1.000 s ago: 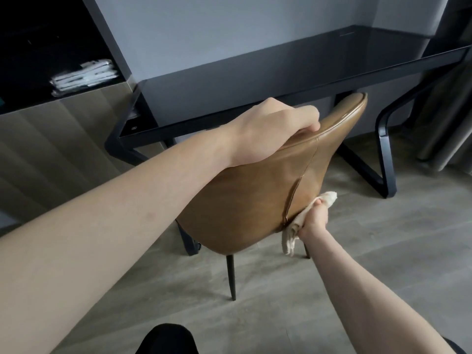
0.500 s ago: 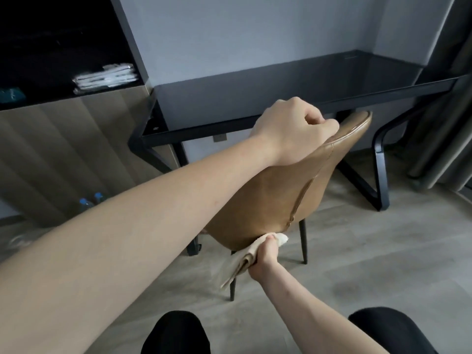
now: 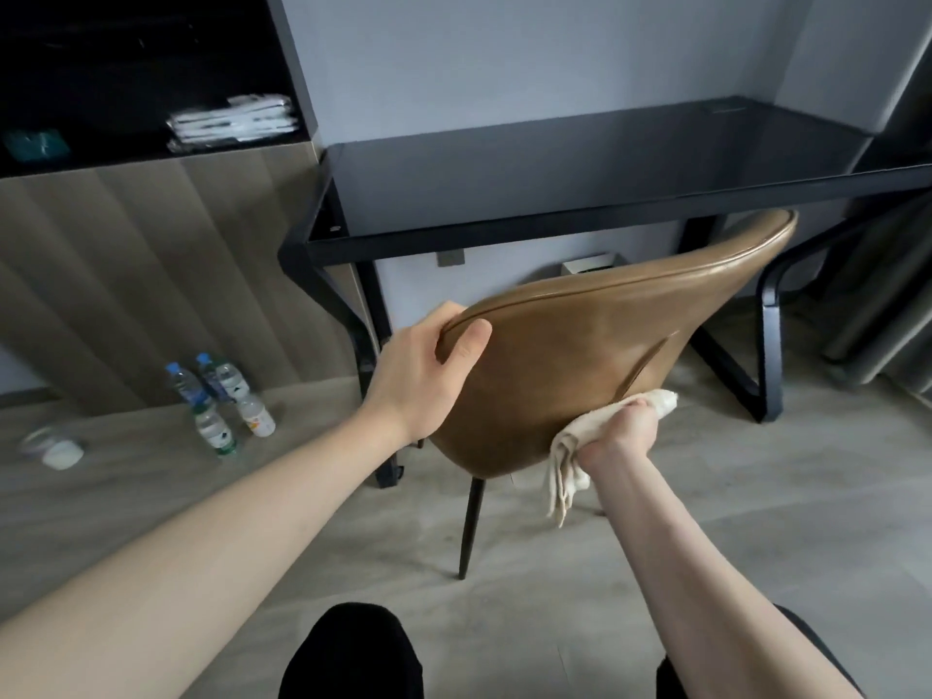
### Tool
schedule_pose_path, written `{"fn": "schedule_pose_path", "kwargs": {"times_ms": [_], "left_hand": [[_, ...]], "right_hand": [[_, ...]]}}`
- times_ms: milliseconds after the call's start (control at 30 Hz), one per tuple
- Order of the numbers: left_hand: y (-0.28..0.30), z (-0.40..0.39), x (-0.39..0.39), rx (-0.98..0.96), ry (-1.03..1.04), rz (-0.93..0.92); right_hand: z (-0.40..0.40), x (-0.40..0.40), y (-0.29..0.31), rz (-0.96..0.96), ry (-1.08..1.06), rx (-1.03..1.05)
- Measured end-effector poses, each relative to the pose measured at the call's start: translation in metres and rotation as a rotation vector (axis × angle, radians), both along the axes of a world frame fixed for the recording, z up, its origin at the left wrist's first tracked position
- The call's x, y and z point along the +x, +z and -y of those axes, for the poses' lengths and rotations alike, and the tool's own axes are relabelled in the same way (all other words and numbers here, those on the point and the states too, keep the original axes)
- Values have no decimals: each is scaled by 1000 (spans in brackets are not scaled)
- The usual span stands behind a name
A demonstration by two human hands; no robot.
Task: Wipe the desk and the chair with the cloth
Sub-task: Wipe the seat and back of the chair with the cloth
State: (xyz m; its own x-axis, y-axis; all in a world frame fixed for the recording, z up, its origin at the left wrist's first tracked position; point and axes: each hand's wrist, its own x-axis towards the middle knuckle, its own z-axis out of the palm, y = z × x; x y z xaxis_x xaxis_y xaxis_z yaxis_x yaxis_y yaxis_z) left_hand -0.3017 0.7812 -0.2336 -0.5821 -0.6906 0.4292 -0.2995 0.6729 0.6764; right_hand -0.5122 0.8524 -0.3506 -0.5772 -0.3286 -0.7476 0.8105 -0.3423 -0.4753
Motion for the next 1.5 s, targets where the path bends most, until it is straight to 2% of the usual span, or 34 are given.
{"fn": "schedule_pose_path", "kwargs": {"times_ms": [133, 233, 500, 567, 667, 767, 900, 967, 1133, 1367, 1500], "left_hand": [[-23, 3, -26, 9, 74, -179], [-30, 6, -42, -33, 123, -263], [-41, 22, -54, -56, 138, -359], [-42, 23, -56, -48, 144, -375], [-45, 26, -56, -26, 143, -402], [-49, 28, -58, -16, 126, -440], [-54, 29, -59, 3, 100, -455], [-56, 29, -60, -1, 76, -467], [-55, 35, -61, -16, 70, -465], [-55, 36, -56, 0, 104, -385], [-50, 33, -52, 8, 127, -303]], "right_hand": [[13, -8, -29, -156, -42, 11], [23, -9, -49, -200, -60, 22], [48, 39, -91, 9, 37, 22], [57, 67, -107, 70, 118, -16], [66, 96, -123, 148, 281, 59], [77, 103, -139, 121, 397, 146], [86, 106, -207, 100, 455, 183], [81, 114, -207, 109, 477, 190], [81, 121, -189, 335, 502, 159], [52, 96, -148, 146, 365, 42], [32, 75, -110, 114, 266, -92]]}}
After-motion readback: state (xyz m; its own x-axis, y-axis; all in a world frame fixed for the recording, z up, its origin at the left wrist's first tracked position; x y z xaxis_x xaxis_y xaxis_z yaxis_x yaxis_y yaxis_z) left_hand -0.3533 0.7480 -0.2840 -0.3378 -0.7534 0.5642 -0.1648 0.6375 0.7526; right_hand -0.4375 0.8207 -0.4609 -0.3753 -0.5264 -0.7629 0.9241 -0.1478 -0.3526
